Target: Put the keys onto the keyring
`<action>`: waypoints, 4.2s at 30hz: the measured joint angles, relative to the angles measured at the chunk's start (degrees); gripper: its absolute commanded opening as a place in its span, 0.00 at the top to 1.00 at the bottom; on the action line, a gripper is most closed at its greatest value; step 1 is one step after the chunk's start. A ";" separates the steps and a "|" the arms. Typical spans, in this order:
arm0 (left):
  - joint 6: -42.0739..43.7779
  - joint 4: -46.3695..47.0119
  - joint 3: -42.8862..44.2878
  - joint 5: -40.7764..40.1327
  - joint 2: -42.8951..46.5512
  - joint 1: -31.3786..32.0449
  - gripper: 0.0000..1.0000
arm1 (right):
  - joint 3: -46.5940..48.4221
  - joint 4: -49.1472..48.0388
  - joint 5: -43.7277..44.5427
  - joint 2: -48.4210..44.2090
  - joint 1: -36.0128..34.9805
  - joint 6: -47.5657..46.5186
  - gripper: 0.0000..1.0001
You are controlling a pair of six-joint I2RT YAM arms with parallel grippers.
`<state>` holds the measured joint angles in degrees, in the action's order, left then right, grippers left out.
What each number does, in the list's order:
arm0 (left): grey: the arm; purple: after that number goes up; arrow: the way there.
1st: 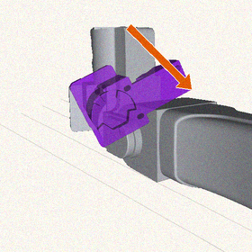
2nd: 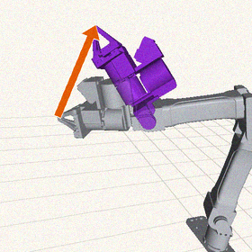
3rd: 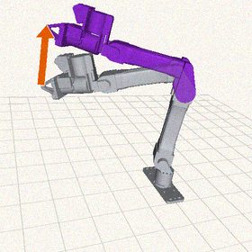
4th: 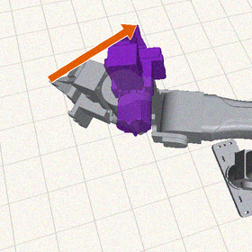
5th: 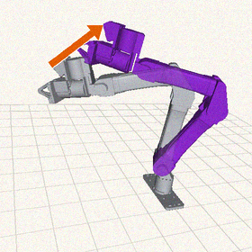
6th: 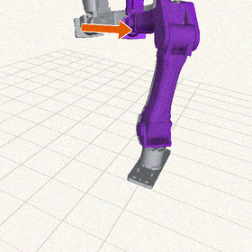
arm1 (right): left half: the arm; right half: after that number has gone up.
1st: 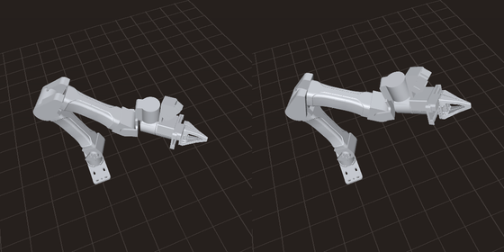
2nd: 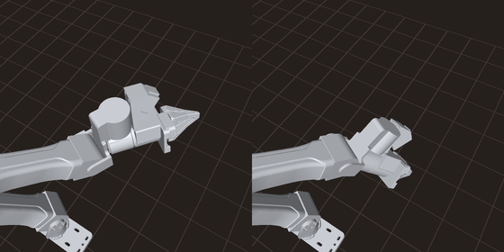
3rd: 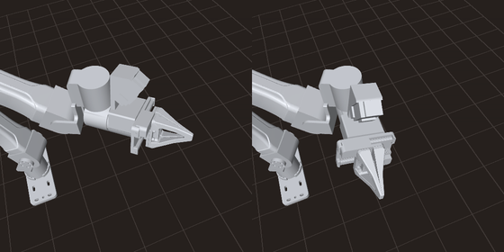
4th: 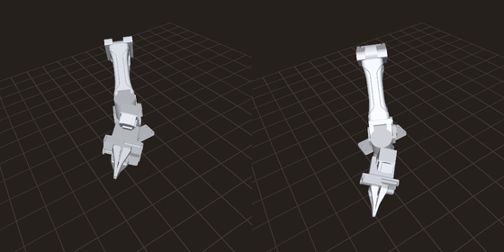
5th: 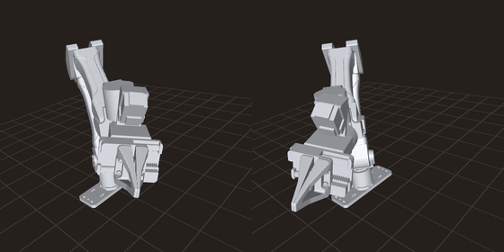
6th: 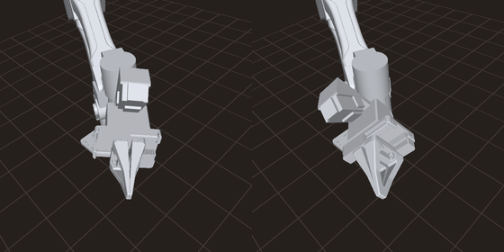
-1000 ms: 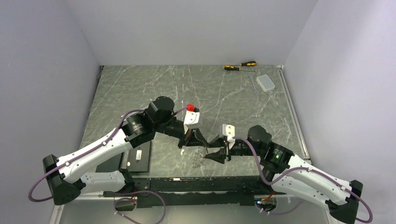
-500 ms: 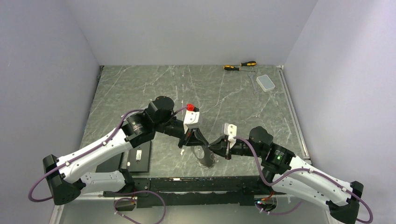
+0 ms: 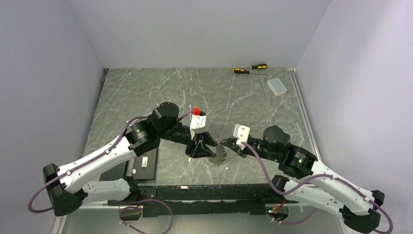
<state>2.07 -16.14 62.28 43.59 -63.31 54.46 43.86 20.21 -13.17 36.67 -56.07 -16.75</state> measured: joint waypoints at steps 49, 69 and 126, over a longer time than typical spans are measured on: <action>2.95 -16.28 -8.72 -81.31 31.08 1.53 0.04 | 30.27 0.83 17.31 66.01 14.36 5.38 1.00; 3.02 -17.62 -8.72 -81.35 28.87 1.66 0.06 | 26.51 2.58 35.76 74.10 16.37 -2.62 0.33; -10.80 -12.79 -2.95 -42.93 -4.96 -36.52 0.04 | -7.45 -4.48 37.48 -6.38 19.74 41.24 0.00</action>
<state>-8.73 -28.93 59.33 0.67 -68.27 17.93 36.40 15.73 24.32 30.28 -36.34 24.49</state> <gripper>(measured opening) 0.966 0.994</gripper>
